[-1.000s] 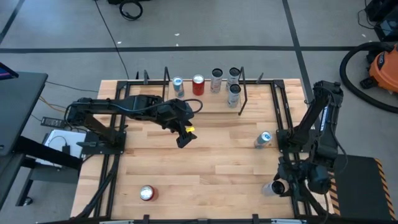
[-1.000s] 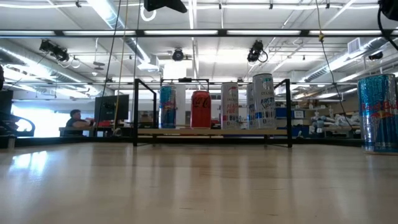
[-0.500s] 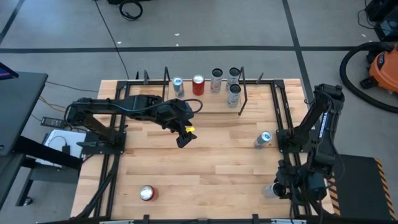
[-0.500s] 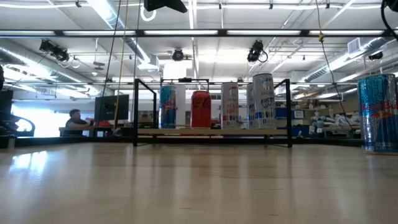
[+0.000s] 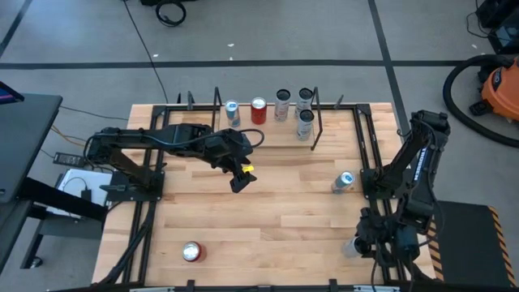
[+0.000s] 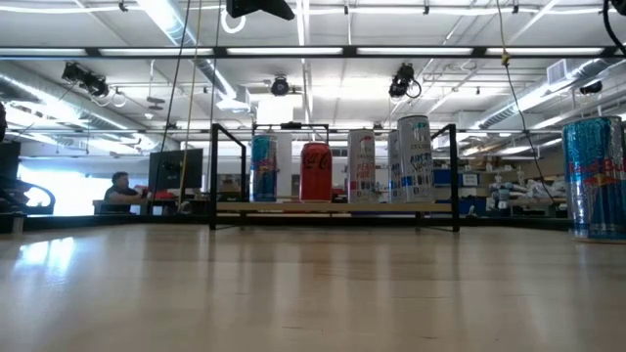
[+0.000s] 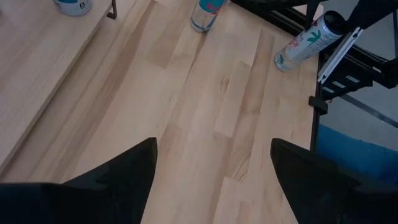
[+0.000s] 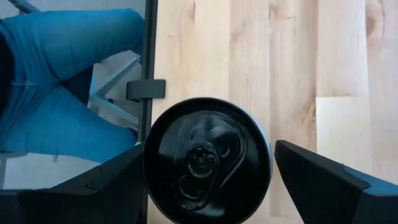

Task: Place canned beverage on shelf
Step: Put the white-pink soda can on the shelf aligned with the other white-pink soda can

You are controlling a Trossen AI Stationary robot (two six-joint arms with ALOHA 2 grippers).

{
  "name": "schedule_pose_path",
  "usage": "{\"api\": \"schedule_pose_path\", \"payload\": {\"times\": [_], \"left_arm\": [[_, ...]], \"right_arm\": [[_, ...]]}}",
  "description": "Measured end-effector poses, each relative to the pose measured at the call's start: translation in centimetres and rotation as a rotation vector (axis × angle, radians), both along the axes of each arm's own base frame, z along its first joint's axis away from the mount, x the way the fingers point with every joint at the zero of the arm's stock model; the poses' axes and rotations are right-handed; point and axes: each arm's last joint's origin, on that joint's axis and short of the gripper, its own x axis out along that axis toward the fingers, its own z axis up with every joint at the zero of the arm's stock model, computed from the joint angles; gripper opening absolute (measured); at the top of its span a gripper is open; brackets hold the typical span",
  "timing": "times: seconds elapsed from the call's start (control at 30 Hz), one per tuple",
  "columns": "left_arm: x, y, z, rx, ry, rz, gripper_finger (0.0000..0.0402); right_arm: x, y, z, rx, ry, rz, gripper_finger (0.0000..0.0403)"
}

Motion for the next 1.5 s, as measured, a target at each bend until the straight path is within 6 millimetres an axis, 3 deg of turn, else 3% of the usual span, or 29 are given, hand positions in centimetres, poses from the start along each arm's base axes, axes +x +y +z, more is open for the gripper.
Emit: {"api": "schedule_pose_path", "payload": {"times": [0.13,0.33,0.77,1.23,1.5], "left_arm": [[0.0,0.0,0.0,0.0,0.0,-0.001,0.0316],[0.0,0.0,0.0,0.0,0.0,0.0,0.0316],[0.0,0.0,0.0,0.001,0.0,-0.001,0.0316],[0.1,0.0,0.1,-0.001,-0.018,0.0,0.0316],[0.1,-0.1,0.1,-0.001,-0.019,-0.002,0.0316]], "right_arm": [[0.2,-0.1,0.0,-0.01,-0.011,0.003,0.0337],[0.5,0.2,-0.3,-0.022,-0.016,-0.008,0.0275],[1.8,0.7,-0.7,0.034,-0.069,-0.198,0.0273],[7.9,-3.6,-0.6,-0.155,-0.144,-0.212,0.0273],[11.8,-7.1,1.6,-0.277,-0.221,-0.206,0.0273]]}}
